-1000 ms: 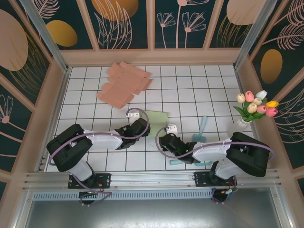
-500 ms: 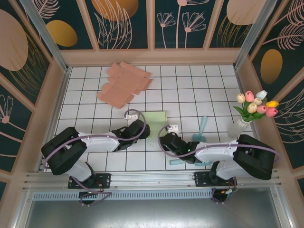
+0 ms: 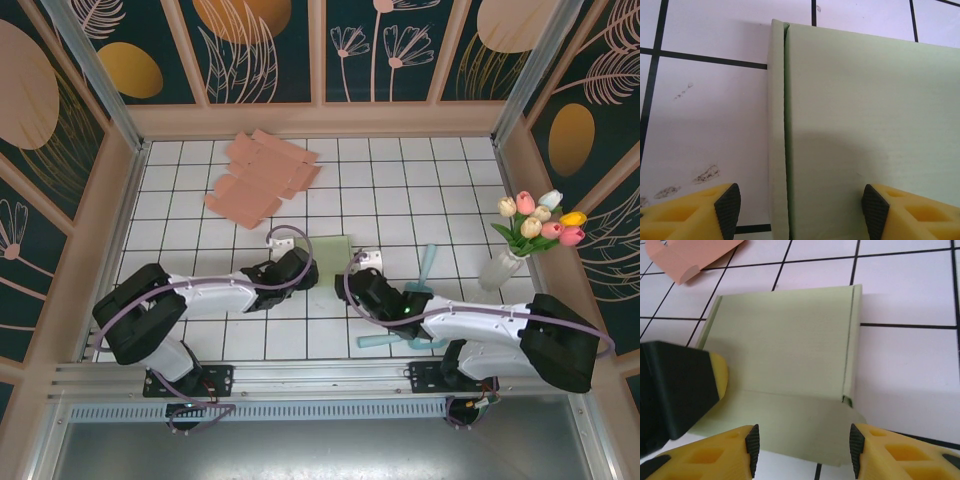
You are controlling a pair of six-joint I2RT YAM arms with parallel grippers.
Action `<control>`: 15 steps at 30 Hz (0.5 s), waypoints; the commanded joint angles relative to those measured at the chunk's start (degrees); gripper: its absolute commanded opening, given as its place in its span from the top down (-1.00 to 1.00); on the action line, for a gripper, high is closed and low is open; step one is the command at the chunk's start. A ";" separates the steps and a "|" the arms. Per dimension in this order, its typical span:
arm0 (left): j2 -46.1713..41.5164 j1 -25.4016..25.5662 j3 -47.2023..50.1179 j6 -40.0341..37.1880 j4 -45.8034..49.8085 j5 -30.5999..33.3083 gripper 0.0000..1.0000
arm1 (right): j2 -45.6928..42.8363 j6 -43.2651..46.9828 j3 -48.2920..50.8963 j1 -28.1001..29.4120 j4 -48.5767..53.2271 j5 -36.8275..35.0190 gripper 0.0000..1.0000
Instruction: Fold the paper box
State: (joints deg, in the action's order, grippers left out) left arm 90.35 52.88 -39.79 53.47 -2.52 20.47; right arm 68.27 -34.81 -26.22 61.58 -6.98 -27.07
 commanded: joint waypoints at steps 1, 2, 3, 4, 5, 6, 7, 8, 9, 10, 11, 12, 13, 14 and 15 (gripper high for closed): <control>2.72 0.35 -1.05 -0.09 5.18 0.24 -0.39 | -0.38 2.38 -1.90 -2.99 1.68 2.44 -0.10; 2.98 0.33 -1.26 0.17 5.08 0.27 -0.42 | -0.10 2.70 -1.99 -4.03 1.36 3.59 -0.10; 3.21 0.26 -1.46 0.54 5.10 0.24 -0.44 | 0.25 2.92 -2.05 -5.14 1.01 4.89 -0.10; 3.26 0.23 -1.71 1.01 5.07 0.37 -0.43 | 0.60 3.06 -2.07 -5.94 0.69 5.73 -0.11; 3.18 0.21 -1.76 1.52 5.16 0.62 -0.44 | 0.79 3.16 -2.00 -6.29 0.15 6.37 -0.10; 2.93 0.18 -1.78 2.17 5.25 0.84 -0.44 | 1.14 3.17 -1.83 -6.85 -0.24 6.90 -0.10; 2.56 0.19 -1.87 2.93 5.36 1.12 -0.45 | 1.45 3.17 -1.71 -7.38 -0.70 7.64 -0.10; 2.18 0.04 -1.81 3.54 5.41 1.31 -0.47 | 1.84 3.25 -1.56 -7.80 -1.07 8.18 -0.10; 1.67 -0.05 -1.79 4.26 5.56 1.52 -0.49 | 2.24 3.39 -1.56 -8.36 -1.52 8.85 -0.09; 1.09 -0.02 -1.70 4.76 5.56 1.51 -0.51 | 2.76 3.66 -1.53 -9.01 -2.00 9.36 -0.09; 0.39 -0.11 -1.57 5.25 5.32 1.55 -0.52 | 3.07 3.93 -1.43 -9.60 -2.59 9.81 -0.09; -0.67 -0.09 -1.29 5.54 4.77 1.20 -0.52 | 3.42 4.33 -1.30 -10.24 -3.43 10.67 -0.09; -2.03 -0.10 -0.80 5.86 3.98 0.88 -0.52 | 3.60 4.76 -1.08 -10.90 -4.48 11.60 -0.09; -3.27 -0.14 -0.35 6.14 3.27 0.65 -0.52 | 3.69 5.05 -0.91 -11.40 -5.47 12.64 -0.09; -4.80 -0.11 0.01 6.50 2.65 0.46 -0.52 | 3.80 5.26 -0.73 -11.94 -6.57 13.65 -0.08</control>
State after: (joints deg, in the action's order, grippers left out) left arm 89.34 52.88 -40.82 57.82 -0.82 21.19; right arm 71.53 -31.33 -26.63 50.83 -8.88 -17.08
